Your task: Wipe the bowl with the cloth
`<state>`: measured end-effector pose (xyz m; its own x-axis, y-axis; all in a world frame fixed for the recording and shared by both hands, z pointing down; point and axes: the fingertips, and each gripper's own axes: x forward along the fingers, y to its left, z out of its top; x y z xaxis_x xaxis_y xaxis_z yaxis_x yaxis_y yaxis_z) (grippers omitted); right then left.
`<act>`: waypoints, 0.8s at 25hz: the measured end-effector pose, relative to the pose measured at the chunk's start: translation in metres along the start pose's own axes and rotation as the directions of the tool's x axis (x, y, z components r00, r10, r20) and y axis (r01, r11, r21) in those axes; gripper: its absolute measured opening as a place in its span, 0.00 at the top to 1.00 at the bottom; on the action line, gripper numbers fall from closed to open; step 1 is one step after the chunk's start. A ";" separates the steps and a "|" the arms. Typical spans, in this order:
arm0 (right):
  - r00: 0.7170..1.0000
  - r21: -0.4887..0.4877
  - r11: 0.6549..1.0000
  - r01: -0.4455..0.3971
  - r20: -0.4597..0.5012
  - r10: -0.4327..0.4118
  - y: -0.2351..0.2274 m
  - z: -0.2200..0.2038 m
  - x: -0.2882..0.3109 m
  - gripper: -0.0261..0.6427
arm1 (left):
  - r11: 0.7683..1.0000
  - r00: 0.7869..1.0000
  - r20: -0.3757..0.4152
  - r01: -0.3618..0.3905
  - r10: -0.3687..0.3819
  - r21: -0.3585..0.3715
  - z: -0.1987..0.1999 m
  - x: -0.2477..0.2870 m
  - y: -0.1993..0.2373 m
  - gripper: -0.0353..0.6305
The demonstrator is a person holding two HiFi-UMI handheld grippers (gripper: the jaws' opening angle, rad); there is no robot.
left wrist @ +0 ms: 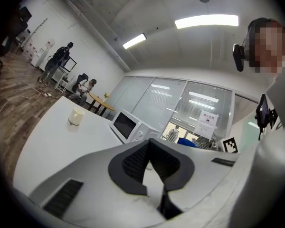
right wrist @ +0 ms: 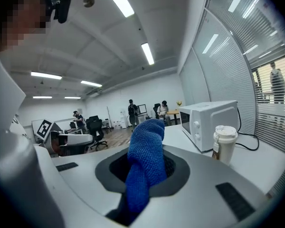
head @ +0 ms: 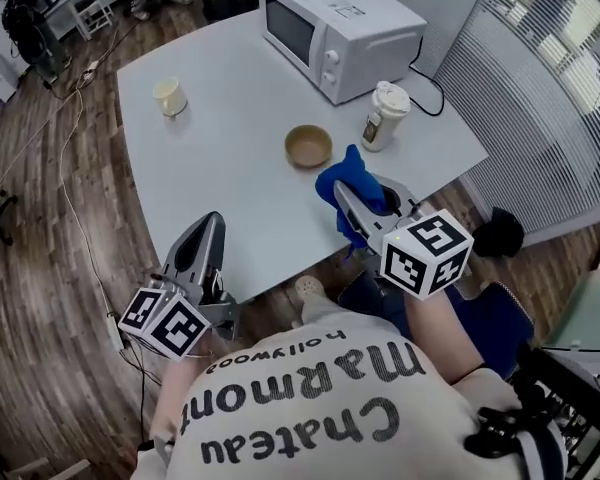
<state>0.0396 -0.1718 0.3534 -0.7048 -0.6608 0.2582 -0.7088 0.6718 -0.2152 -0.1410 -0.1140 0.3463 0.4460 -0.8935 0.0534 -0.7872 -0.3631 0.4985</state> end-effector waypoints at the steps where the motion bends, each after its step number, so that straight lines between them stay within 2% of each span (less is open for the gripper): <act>1: 1.000 -0.007 1.000 -0.011 -0.005 0.011 -0.006 0.003 0.009 0.89 | 1.000 1.000 -0.006 -0.002 0.002 0.000 0.001 0.009 0.003 0.94; 7: 0.998 -0.029 0.998 -0.064 -0.024 0.063 -0.052 0.018 0.057 0.89 | 0.999 1.000 -0.030 -0.007 0.008 0.050 -0.004 0.068 0.018 0.93; 10: 0.996 -0.002 0.996 -0.084 -0.032 0.084 -0.076 0.021 0.080 0.89 | 0.994 0.997 -0.027 -0.071 0.074 0.080 -0.010 0.086 0.033 0.93; 13: 0.992 0.017 0.993 -0.118 -0.044 0.119 -0.091 0.020 0.103 0.89 | 0.980 0.987 -0.024 -0.157 0.161 0.122 -0.014 0.100 0.051 0.93; 16: 0.986 0.040 0.988 -0.150 -0.066 0.152 -0.104 0.011 0.123 0.89 | 0.968 0.974 -0.034 -0.217 0.223 0.123 -0.021 0.116 0.068 0.94; 18: 0.981 0.062 0.983 -0.172 -0.082 0.176 -0.111 0.004 0.135 0.89 | 0.968 0.971 -0.068 -0.219 0.229 0.126 -0.031 0.130 0.075 0.96; 20: 0.976 0.074 0.979 -0.192 -0.093 0.198 -0.116 0.000 0.145 0.89 | 0.973 0.974 -0.098 -0.191 0.204 0.126 -0.038 0.146 0.076 0.96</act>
<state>0.0193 -0.3458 0.4160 -0.8253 -0.4804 0.2968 -0.5606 0.7596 -0.3296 -0.1193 -0.2620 0.4246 0.3154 -0.9184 0.2389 -0.9051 -0.2156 0.3664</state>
